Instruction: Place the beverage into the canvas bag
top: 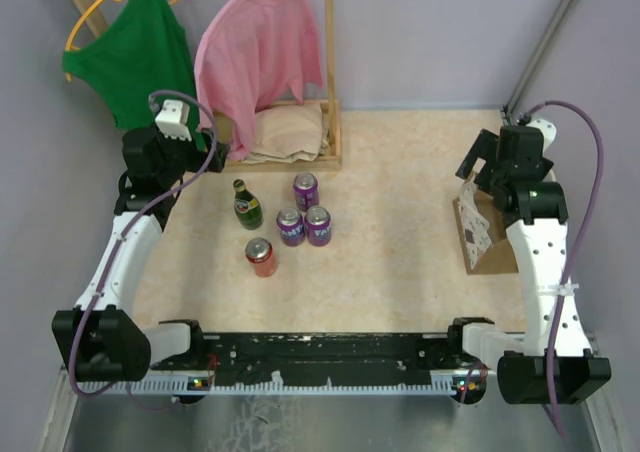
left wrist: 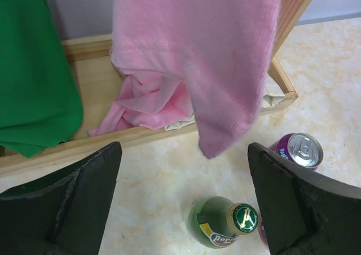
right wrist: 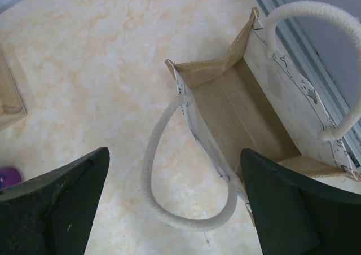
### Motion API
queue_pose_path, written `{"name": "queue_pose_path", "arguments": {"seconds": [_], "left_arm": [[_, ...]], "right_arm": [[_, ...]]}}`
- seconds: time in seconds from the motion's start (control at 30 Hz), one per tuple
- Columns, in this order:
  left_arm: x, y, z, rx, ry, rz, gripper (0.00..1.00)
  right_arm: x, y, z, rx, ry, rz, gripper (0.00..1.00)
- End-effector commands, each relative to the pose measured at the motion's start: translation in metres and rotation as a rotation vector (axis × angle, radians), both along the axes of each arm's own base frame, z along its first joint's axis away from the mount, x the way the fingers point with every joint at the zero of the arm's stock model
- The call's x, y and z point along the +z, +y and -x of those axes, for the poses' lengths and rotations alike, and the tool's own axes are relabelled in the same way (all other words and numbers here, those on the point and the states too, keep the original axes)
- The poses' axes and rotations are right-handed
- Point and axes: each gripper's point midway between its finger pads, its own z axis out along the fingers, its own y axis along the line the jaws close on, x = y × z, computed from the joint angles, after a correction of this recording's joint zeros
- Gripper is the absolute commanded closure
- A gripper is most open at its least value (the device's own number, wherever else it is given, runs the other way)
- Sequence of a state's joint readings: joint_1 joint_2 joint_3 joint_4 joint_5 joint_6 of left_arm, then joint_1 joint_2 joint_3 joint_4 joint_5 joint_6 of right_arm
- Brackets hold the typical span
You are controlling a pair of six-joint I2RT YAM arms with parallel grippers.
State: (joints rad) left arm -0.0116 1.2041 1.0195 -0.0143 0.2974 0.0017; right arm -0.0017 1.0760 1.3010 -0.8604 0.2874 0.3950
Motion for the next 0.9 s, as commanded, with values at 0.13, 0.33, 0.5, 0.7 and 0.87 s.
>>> {"name": "queue_pose_path", "arguments": {"seconds": [0.13, 0.33, 0.5, 0.7, 0.87], "left_arm": [[0.010, -0.009, 0.005, -0.052, -0.017, -0.006, 0.02], [0.029, -0.022, 0.006, -0.140, -0.039, -0.028, 0.03], [0.055, -0.047, 0.006, -0.255, -0.031, -0.030, 0.04], [0.050, -0.053, 0.011, -0.273, -0.006, 0.015, 0.05], [0.047, -0.056, 0.018, -0.282, -0.003, 0.009, 0.05]], "right_arm": [[0.033, 0.012, -0.024, 0.144, -0.101, 0.056, 0.01], [0.055, 0.014, -0.058, 0.231, -0.033, 0.091, 0.01], [0.040, 0.008, -0.082, 0.255, 0.155, 0.115, 0.02], [-0.002, 0.003, -0.104, 0.283, 0.310, 0.122, 0.20], [-0.030, -0.008, -0.100, 0.222, 0.413, 0.129, 0.30]]}}
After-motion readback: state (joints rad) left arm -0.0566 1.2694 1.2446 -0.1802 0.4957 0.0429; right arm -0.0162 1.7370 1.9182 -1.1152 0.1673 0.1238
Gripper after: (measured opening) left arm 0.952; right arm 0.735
